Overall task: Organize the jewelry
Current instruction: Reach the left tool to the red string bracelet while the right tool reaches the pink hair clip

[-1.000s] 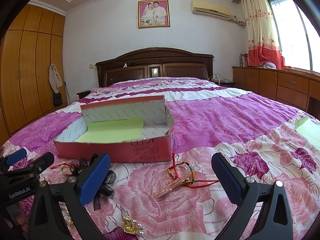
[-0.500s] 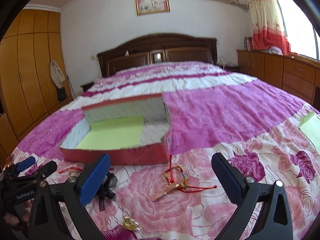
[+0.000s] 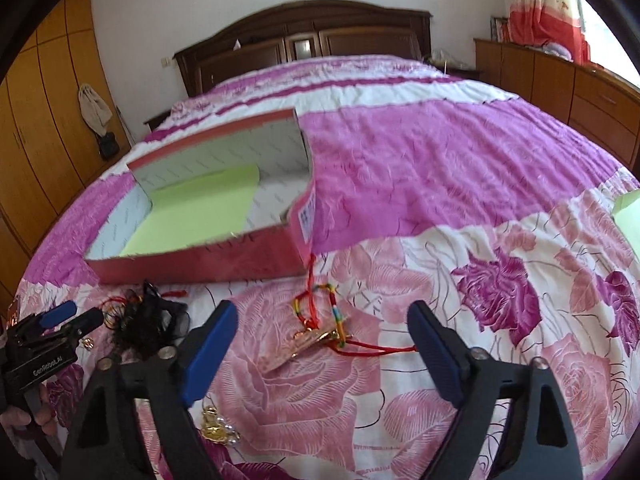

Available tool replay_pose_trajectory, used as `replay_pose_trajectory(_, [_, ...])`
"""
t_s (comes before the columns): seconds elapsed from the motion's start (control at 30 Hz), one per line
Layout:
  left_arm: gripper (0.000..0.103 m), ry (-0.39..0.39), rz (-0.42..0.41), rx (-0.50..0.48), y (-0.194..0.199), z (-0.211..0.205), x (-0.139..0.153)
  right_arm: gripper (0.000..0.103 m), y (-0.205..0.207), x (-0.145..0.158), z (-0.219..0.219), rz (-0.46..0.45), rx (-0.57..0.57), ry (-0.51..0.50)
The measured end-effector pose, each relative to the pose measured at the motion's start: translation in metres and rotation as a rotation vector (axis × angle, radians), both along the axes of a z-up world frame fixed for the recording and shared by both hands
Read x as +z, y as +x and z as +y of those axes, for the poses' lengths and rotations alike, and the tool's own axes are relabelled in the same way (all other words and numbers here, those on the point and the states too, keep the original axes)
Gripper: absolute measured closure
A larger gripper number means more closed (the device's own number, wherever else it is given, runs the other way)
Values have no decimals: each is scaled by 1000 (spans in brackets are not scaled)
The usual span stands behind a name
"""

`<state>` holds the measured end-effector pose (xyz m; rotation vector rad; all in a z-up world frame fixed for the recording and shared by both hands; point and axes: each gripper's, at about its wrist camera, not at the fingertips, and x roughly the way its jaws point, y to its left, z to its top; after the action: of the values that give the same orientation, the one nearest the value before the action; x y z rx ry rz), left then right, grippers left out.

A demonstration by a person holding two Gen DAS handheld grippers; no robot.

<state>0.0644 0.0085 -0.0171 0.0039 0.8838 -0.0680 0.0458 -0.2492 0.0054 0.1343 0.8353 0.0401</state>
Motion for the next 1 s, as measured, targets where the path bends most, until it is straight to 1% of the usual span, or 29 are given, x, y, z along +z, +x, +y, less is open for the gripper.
replay_pose_trajectory(0.03, [48, -6, 10, -6, 3, -2, -1, 21, 2, -2, 0, 12, 3, 6])
replay_pose_trajectory(0.1, [51, -27, 28, -18, 8, -3, -4, 24, 7, -7, -1, 33, 12, 21])
replay_pose_trajectory(0.17, [52, -30, 43, -28, 13, -6, -8, 26, 11, -11, -3, 48, 10, 26])
replay_pose_trajectory(0.27, [54, -15, 59, -40, 17, -10, -14, 33, 17, -18, -4, 81, 5, 37])
replay_pose_trajectory(0.33, [54, 13, 70, -45, 19, -15, -19, 38, 20, -22, -5, 101, 1, 40])
replay_pose_trajectory(0.4, [54, 34, 84, -50, 21, -17, -24, 41, 22, -27, -6, 117, 1, 40])
replay_pose_trajectory(0.53, [52, 61, 101, -44, 26, -20, -31, 42, 24, -32, -10, 131, 3, 68])
replay_pose_trajectory(0.63, [52, 79, 97, -44, 23, -22, -32, 42, 23, -34, -15, 138, 1, 101])
replay_pose_trajectory(0.7, [53, 77, 93, -44, 22, -22, -31, 43, 20, -33, -17, 141, 0, 116])
replay_pose_trajectory(0.77, [57, 76, 81, -48, 16, -24, -29, 45, 17, -32, -17, 142, 3, 122])
replay_pose_trajectory(0.8, [63, 74, 73, -56, 14, -25, -28, 46, 15, -31, -18, 143, 6, 126])
replay_pose_trajectory(0.83, [72, 75, 69, -63, 12, -28, -27, 49, 14, -30, -18, 144, 8, 130])
replay_pose_trajectory(0.87, [76, 78, 63, -70, 12, -29, -26, 51, 12, -29, -18, 143, 10, 137])
replay_pose_trajectory(0.93, [95, 79, 52, -84, 10, -30, -24, 52, 9, -27, -20, 142, 16, 152])
replay_pose_trajectory(0.97, [100, 72, 49, -90, 9, -30, -23, 52, 6, -26, -21, 141, 19, 161])
replay_pose_trajectory(1.0, [102, 67, 45, -93, 9, -30, -22, 53, 4, -24, -22, 140, 20, 169])
